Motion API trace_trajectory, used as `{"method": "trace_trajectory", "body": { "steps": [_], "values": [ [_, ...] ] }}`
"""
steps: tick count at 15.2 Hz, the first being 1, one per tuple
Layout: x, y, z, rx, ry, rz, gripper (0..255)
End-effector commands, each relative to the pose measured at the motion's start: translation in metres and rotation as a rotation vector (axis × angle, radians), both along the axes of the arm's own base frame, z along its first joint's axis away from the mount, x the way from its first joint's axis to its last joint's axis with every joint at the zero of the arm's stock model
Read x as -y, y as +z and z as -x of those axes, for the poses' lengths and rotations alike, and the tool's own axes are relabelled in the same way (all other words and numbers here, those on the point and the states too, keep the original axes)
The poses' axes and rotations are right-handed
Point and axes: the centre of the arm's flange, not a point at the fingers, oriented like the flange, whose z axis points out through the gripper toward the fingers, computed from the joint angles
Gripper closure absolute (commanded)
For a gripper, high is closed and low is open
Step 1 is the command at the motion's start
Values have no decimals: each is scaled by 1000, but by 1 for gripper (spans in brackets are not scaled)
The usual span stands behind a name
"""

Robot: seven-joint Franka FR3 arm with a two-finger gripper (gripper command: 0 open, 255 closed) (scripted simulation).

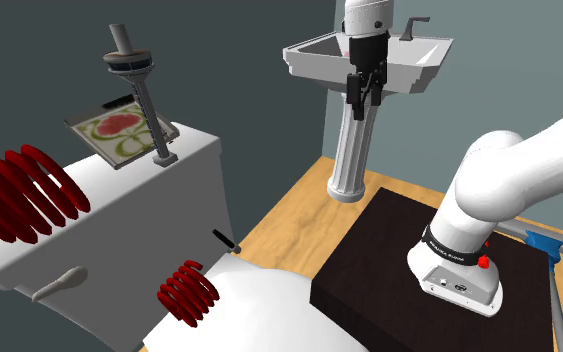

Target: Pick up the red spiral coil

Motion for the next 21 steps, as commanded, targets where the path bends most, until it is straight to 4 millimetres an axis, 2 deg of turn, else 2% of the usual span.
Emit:
{"method": "trace_trajectory", "body": {
  "steps": [1,11,21],
  "values": [
    [0,0,0,0,0,0,0],
    [-58,-99,-25,20,-141,-136,0],
    [-125,-189,-61,40,-283,-272,0]
  ]
}}
